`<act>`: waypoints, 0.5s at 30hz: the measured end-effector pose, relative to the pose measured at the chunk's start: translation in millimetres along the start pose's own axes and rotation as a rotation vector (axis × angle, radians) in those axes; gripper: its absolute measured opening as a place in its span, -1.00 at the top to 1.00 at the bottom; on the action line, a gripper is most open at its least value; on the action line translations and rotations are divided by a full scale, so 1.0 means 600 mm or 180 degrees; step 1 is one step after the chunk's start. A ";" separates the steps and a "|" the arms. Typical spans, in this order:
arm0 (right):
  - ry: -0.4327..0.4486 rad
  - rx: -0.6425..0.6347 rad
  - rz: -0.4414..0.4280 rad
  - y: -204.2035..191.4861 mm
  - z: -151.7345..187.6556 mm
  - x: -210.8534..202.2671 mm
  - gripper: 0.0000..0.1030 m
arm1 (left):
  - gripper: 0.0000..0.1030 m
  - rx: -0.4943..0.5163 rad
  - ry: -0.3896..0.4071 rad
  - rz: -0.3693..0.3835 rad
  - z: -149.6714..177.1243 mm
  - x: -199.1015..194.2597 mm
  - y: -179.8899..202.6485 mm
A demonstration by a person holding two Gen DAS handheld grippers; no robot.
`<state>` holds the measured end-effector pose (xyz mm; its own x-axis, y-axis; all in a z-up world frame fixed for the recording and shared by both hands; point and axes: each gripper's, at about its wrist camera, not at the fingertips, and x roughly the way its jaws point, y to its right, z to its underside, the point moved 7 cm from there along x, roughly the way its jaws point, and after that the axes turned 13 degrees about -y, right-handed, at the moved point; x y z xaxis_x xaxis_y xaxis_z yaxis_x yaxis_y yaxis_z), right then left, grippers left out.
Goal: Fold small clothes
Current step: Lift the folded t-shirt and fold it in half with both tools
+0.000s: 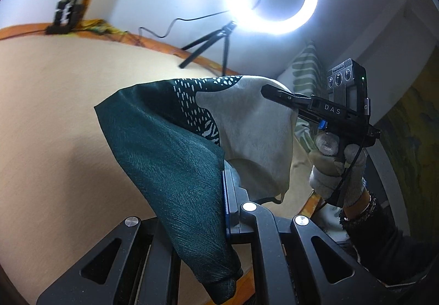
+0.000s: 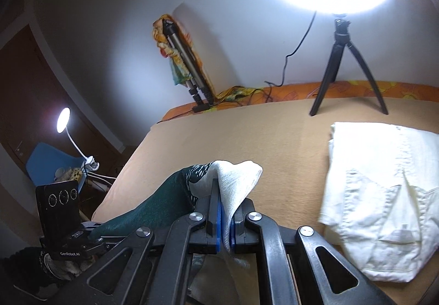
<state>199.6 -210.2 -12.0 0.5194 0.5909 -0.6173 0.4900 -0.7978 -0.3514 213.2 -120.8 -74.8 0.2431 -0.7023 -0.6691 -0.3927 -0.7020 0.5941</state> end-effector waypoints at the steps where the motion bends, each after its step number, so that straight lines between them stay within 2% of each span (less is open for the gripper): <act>1: 0.0018 -0.0001 0.0028 0.007 -0.001 -0.010 0.97 | 0.88 0.0031 -0.0010 0.0016 -0.008 0.010 0.008; 15: 0.0268 0.0167 0.0308 0.127 -0.019 -0.119 0.97 | 0.88 0.0349 -0.0004 0.0198 -0.092 0.093 0.095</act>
<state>207.7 -311.7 13.7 0.6204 0.5171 -0.5897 0.3987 -0.8554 -0.3308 253.6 -206.3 -53.7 0.2142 -0.7439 -0.6330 -0.5016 -0.6398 0.5822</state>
